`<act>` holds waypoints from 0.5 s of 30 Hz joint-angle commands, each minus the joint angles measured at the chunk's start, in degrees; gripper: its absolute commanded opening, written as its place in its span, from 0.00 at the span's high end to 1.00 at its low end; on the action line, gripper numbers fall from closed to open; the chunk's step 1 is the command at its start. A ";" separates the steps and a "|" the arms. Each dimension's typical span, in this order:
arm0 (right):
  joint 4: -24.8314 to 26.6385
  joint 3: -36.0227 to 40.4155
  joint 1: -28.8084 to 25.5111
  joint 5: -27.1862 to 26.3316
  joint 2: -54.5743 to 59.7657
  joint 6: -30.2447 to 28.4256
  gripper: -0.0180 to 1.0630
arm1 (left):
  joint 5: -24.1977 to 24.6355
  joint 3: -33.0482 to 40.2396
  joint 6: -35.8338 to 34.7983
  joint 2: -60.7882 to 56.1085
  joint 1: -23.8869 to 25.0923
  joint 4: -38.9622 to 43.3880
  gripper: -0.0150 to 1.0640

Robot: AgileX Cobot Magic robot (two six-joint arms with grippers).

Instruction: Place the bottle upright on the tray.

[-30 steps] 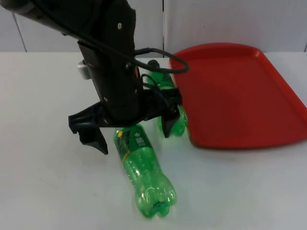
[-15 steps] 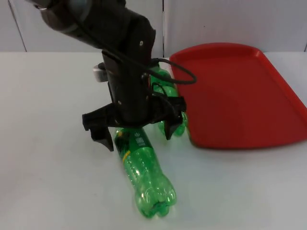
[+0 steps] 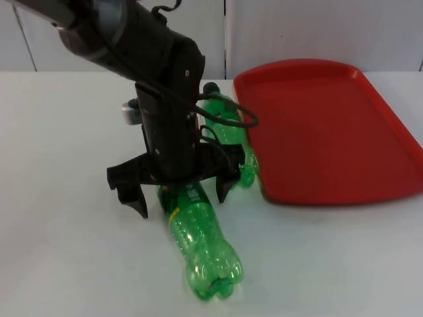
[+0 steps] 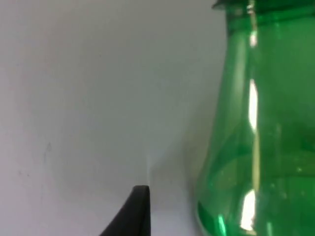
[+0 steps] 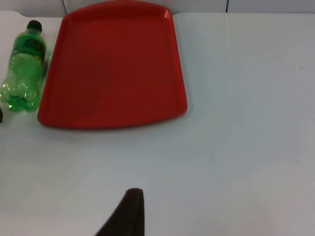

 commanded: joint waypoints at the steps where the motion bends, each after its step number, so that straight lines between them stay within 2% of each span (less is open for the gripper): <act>1: 0.24 0.09 -0.37 -0.26 -0.25 -0.12 0.02 | -0.26 -0.34 0.06 0.29 -0.05 -0.25 0.01; 6: 0.24 0.09 -0.37 -0.26 -0.25 -0.12 0.02 | -0.88 -0.34 0.91 0.29 -0.05 -0.22 0.02; 9: 0.24 0.09 -0.37 -0.26 -0.25 -0.12 0.02 | -0.88 -0.34 1.43 0.35 -0.05 -0.22 0.13; 10: 0.24 0.09 -0.37 -0.26 -0.25 -0.12 0.02 | -0.88 -0.34 1.43 0.35 -0.05 -0.22 0.13; 12: 0.24 0.09 -0.37 -0.26 -0.25 -0.12 0.02 | -0.88 -0.34 1.43 0.35 -0.05 -0.32 0.33; 14: 0.24 0.09 -0.37 -0.26 -0.25 -0.12 0.02 | 0.05 -0.34 1.43 0.35 -0.05 -0.42 0.58; 15: 0.24 0.09 -0.37 -0.26 -0.25 -0.12 0.02 | 0.36 -0.34 1.43 0.35 -0.05 -0.42 0.66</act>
